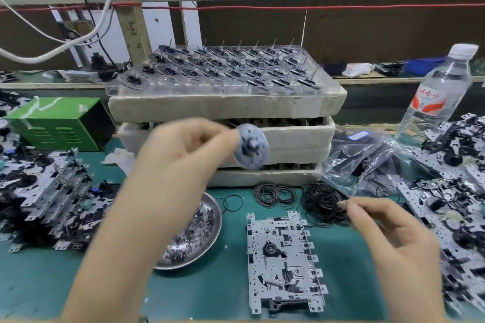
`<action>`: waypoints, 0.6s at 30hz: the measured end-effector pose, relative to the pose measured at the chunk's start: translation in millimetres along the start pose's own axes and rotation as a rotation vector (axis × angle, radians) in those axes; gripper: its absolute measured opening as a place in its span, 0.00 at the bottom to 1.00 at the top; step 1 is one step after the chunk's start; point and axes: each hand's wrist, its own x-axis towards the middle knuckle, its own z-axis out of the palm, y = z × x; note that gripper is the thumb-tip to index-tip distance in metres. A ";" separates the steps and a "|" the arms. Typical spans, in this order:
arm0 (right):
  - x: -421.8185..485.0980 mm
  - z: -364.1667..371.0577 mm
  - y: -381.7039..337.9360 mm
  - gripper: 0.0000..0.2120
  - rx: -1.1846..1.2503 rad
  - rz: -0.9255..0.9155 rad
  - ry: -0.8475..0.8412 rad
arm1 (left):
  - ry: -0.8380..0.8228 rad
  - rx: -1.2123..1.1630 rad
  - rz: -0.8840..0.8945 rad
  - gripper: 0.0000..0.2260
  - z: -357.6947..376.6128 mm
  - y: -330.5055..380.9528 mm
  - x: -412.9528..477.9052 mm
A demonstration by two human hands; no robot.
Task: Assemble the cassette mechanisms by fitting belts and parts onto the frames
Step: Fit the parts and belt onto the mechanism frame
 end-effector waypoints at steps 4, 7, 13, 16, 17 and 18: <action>-9.0 -1.9 -28.7 0.25 0.314 0.082 -0.095 | -0.103 -0.336 -0.253 0.14 27.8 -40.1 -31.9; -16.8 3.1 -41.9 0.26 0.360 0.118 -0.206 | -0.107 -0.457 -0.353 0.12 44.8 -53.8 -49.6; -37.1 14.1 -39.8 0.08 0.057 0.050 -0.196 | -0.117 -0.571 -0.483 0.12 57.3 -62.3 -66.0; -40.6 13.0 -40.2 0.07 -0.064 0.009 -0.159 | -0.109 -0.587 -0.493 0.11 58.2 -64.4 -69.3; -40.8 12.1 -40.1 0.08 -0.123 -0.016 -0.147 | -0.111 -0.586 -0.489 0.11 57.8 -64.8 -69.9; -40.8 11.0 -39.4 0.08 -0.172 -0.041 -0.140 | -0.118 -0.579 -0.481 0.11 57.7 -65.0 -70.6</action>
